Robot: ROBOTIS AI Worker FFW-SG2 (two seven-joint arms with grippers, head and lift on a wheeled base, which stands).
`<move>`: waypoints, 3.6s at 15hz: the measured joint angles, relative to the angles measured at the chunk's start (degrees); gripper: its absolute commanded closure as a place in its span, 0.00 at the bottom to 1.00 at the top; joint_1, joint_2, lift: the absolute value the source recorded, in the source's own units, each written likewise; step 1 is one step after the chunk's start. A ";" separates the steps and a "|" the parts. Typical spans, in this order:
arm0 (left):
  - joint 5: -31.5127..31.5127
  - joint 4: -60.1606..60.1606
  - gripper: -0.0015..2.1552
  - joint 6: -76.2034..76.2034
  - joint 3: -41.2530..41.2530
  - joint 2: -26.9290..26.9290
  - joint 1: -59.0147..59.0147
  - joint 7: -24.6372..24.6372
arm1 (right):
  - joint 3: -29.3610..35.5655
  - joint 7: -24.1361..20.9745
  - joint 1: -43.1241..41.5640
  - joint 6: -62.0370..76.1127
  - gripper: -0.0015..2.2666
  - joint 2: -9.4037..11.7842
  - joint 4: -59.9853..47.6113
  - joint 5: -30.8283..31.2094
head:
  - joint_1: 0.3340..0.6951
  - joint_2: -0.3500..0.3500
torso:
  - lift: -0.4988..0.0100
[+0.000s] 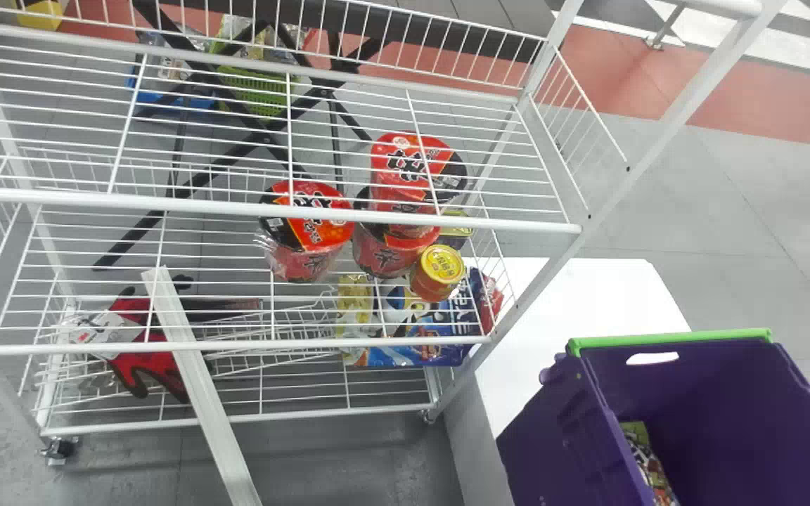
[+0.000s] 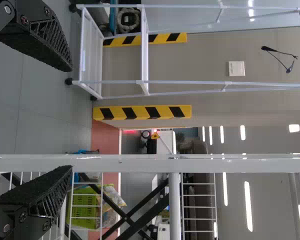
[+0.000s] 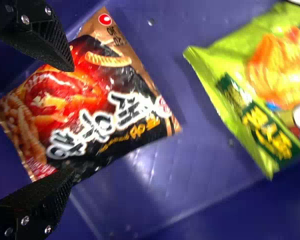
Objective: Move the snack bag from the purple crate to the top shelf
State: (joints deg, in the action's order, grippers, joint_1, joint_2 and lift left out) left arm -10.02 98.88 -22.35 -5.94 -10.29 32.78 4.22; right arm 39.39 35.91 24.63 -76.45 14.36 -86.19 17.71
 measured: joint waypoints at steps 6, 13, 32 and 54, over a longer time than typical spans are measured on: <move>0.00 -0.03 0.06 -0.47 0.10 0.10 0.00 -0.03 | -1.73 0.04 -0.55 9.48 0.05 0.92 5.82 1.89 | 1.00 0.00 | 0.09; 0.00 -0.05 0.06 -0.71 0.23 0.10 0.00 0.00 | -3.08 -0.05 -1.60 12.95 0.05 2.01 10.32 2.83 | 1.00 0.00 | 0.09; 0.00 -0.02 0.06 -0.71 0.23 0.11 0.00 -0.18 | -4.93 -1.03 -1.61 20.15 0.18 1.67 13.94 3.76 | 1.00 0.00 | 0.09; 0.00 0.61 0.06 -0.71 -0.04 -0.02 0.44 -0.27 | -3.71 0.60 -1.67 28.74 0.86 0.99 15.85 0.26 | 1.00 0.00 | 0.09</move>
State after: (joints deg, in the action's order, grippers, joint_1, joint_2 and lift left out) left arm -10.02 99.49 -23.06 -5.98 -10.32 33.22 3.95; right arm 35.69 36.50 22.96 -47.71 15.35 -70.34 17.98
